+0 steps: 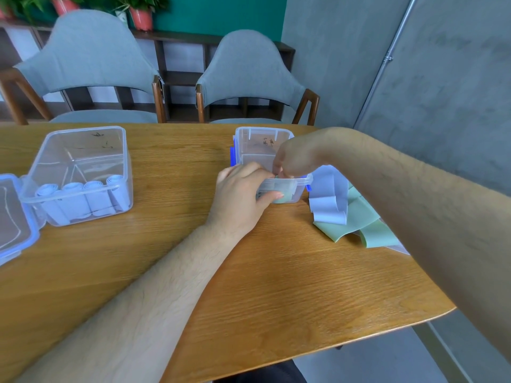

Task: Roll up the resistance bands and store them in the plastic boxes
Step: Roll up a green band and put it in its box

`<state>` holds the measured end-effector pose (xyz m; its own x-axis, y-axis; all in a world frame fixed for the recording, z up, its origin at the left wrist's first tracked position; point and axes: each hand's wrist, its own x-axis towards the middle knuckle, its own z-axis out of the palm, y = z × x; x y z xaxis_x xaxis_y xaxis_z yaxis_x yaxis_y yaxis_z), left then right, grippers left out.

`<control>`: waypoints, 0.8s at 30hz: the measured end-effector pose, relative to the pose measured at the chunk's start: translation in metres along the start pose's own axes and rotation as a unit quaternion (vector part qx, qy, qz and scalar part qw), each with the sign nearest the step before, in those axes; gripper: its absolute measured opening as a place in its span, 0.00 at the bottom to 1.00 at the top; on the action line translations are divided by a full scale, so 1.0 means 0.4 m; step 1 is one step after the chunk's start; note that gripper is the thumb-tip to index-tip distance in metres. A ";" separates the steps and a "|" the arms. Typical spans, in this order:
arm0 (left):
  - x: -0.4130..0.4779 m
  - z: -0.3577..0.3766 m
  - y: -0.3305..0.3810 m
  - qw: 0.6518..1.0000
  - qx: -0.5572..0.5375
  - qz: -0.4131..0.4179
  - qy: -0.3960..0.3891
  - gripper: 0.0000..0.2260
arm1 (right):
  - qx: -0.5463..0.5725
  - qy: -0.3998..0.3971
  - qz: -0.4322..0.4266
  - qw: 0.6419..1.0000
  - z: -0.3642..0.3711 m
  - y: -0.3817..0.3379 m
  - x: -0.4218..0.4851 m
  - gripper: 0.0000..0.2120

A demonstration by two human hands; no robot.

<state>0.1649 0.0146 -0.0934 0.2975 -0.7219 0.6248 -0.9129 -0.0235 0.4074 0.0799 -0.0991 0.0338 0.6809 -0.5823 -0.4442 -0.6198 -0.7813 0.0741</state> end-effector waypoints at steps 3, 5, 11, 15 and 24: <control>0.001 -0.001 0.000 1.000 -0.004 -0.001 -0.002 0.14 | 0.041 0.001 0.000 0.999 0.004 0.014 -0.002 0.19; 0.003 -0.002 0.003 1.000 -0.006 -0.004 -0.006 0.14 | 0.065 -0.003 -0.001 0.998 0.007 0.025 -0.003 0.20; -0.004 0.000 -0.001 1.000 0.009 0.008 -0.003 0.14 | 0.061 -0.013 0.016 0.998 0.007 0.012 0.008 0.17; -0.007 -0.004 0.000 0.999 0.029 0.026 -0.011 0.15 | 0.070 0.005 0.014 0.997 0.009 0.015 0.016 0.14; -0.009 -0.004 0.007 0.999 0.029 0.040 -0.016 0.14 | 0.107 0.070 -0.012 0.992 0.047 0.025 -0.002 0.10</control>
<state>0.1618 0.0181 -0.0934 0.2139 -0.7450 0.6319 -0.9483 -0.0032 0.3173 0.0659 -0.1023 0.0180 0.7352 -0.6006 -0.3143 -0.6606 -0.7388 -0.1334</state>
